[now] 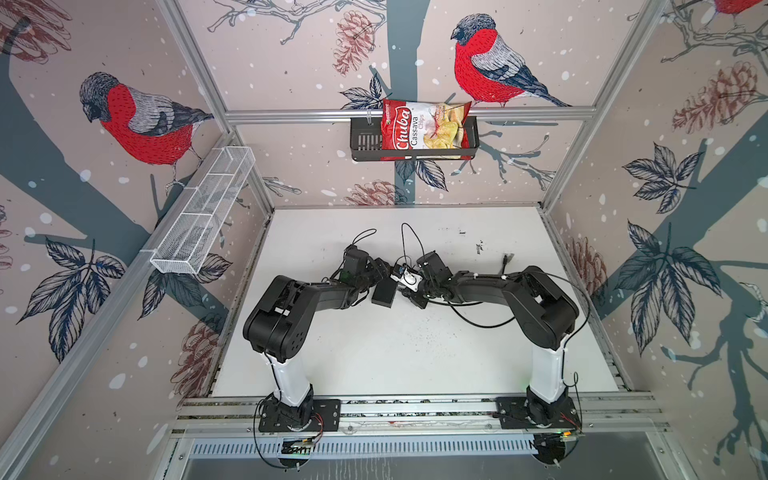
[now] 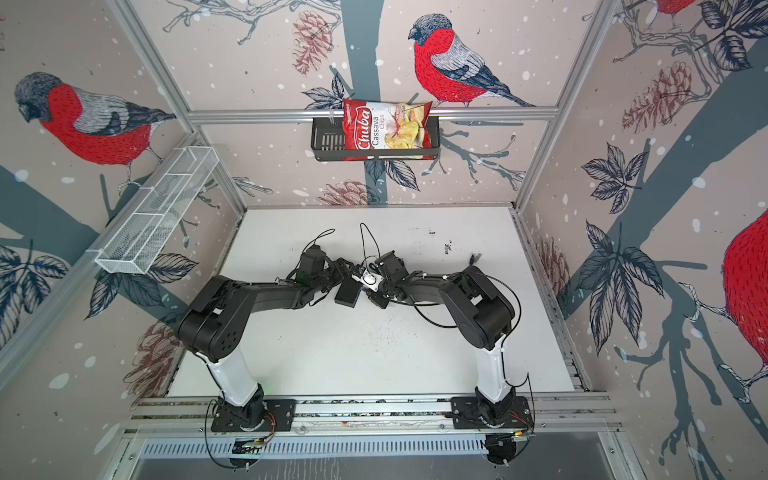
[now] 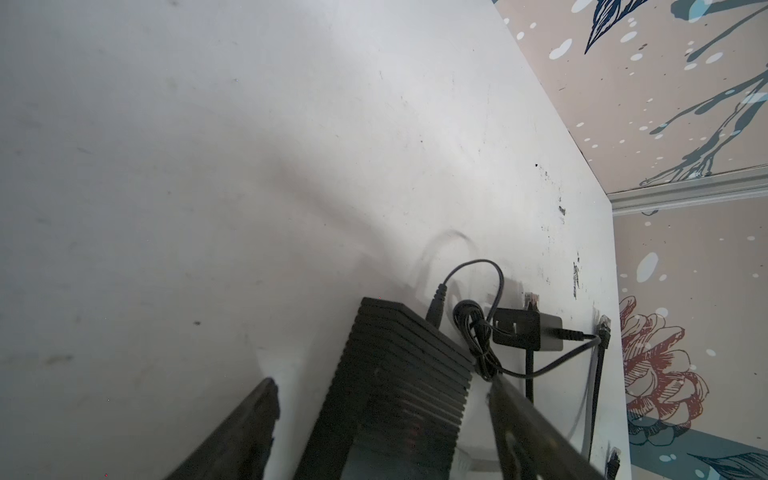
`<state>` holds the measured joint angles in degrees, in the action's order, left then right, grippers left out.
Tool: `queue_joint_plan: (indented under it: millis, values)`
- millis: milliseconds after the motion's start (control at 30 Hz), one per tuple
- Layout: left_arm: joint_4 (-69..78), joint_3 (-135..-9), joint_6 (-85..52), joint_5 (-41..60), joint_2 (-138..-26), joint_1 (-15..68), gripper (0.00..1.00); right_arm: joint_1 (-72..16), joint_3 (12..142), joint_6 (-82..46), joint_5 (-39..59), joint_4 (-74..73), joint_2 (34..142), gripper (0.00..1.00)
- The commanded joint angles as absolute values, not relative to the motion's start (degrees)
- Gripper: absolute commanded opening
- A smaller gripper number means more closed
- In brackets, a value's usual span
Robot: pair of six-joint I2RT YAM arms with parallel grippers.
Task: Insert the plug into the switch port
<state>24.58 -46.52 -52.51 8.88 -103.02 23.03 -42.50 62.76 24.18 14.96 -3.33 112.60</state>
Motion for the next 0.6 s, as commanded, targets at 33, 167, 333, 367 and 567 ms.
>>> queue_joint_plan:
  millis: [33, 167, 333, 367, 567]
  values:
    - [26.9, -46.6, -53.7, 8.7, -103.8, 22.8, 0.6, -42.7, 63.4, 25.0, 15.0, -2.6, 113.1, 0.0]
    - [27.5, -46.8, -54.3, 9.3, -104.6, 22.7, 0.41, -42.8, 63.4, 25.3, 15.4, -2.6, 113.2, 0.01]
    - [27.2, -47.0, -54.3, 9.1, -105.4, 22.5, 0.34, -42.9, 63.2, 25.7, 16.0, -2.6, 113.0, 0.01]
    - [26.8, -47.1, -54.4, 9.0, -105.6, 22.4, 0.33, -42.9, 63.2, 26.0, 16.2, -2.6, 112.9, 0.01]
    - [26.5, -47.6, -53.6, 9.7, -107.0, 22.4, 0.27, -43.0, 63.4, 26.1, 15.9, -3.1, 113.1, 0.01]
